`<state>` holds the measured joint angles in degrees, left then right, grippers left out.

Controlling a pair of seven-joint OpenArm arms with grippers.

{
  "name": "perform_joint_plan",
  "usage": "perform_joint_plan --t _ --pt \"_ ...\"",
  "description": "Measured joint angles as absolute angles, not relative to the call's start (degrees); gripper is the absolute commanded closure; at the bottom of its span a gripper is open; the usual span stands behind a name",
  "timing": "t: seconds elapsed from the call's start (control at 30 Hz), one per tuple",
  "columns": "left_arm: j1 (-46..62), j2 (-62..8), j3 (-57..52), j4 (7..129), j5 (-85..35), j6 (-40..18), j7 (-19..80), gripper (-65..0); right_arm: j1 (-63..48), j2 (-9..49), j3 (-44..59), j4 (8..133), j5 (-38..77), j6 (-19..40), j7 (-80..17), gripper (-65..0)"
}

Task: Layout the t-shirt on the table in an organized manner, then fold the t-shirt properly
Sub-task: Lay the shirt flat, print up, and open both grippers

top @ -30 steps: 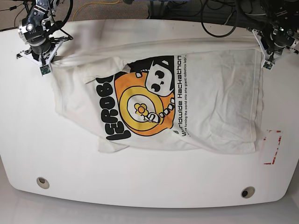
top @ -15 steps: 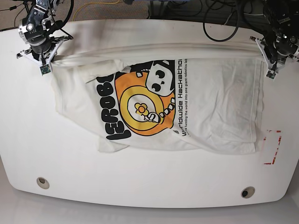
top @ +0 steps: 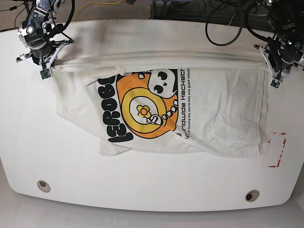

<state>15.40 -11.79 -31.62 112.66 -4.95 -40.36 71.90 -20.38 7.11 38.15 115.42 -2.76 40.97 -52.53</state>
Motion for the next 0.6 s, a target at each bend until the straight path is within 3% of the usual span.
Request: perform_joint_plan --t 0.3,0.43,0.6 --pt "14.5 -11.8 -31.6 112.7 -4.9 -40.4 72.1 -2.4 -19.5 7.0 38.2 114.8 -2.8 41.0 -52.6 -4.0" --pt "12.4 -11.8 -31.6 111.9 -4.9 -40.3 71.9 -3.2 -17.4 7.0 38.2 114.5 -2.8 40.9 -52.7 -14.6" --pt "10.8 -11.8 -31.6 111.3 -4.0 -40.3 72.4 -14.4 -15.2 7.2 38.2 112.8 -3.2 40.5 -52.6 -30.0"
